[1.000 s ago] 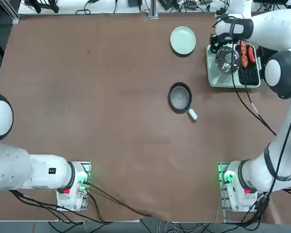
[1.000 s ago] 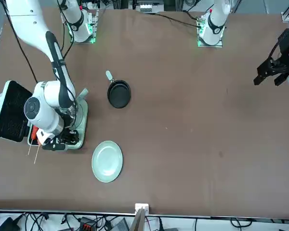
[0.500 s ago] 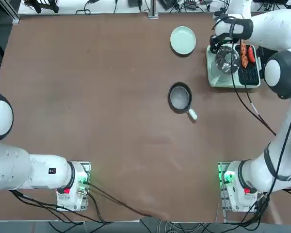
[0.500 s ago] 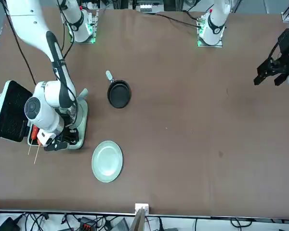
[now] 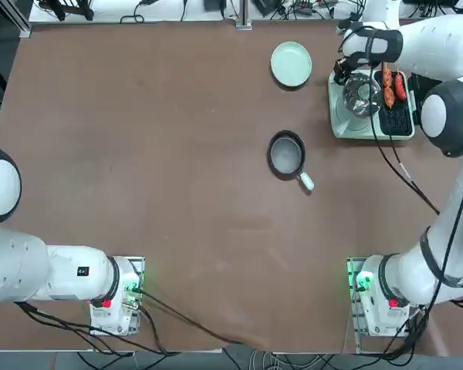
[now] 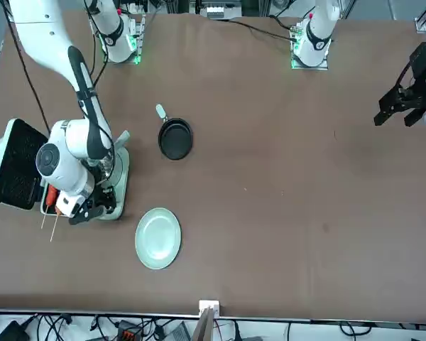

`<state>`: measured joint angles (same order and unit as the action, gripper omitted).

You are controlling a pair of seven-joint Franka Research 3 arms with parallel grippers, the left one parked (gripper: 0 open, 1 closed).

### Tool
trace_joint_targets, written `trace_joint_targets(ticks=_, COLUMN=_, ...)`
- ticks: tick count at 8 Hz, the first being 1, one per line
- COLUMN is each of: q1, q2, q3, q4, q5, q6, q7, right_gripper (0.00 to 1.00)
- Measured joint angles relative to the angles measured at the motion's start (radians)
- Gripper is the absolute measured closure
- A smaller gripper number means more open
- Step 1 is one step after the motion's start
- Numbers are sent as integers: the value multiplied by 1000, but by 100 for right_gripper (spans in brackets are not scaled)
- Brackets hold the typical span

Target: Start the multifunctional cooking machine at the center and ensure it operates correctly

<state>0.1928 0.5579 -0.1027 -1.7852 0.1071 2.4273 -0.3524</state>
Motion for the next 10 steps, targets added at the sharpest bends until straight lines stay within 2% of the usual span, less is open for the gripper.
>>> trace_joint_targets(ticks=10, q1=-6, q2=13, q3=1, q4=30, q5=9, q6=-45, q7=-513, right_gripper=58)
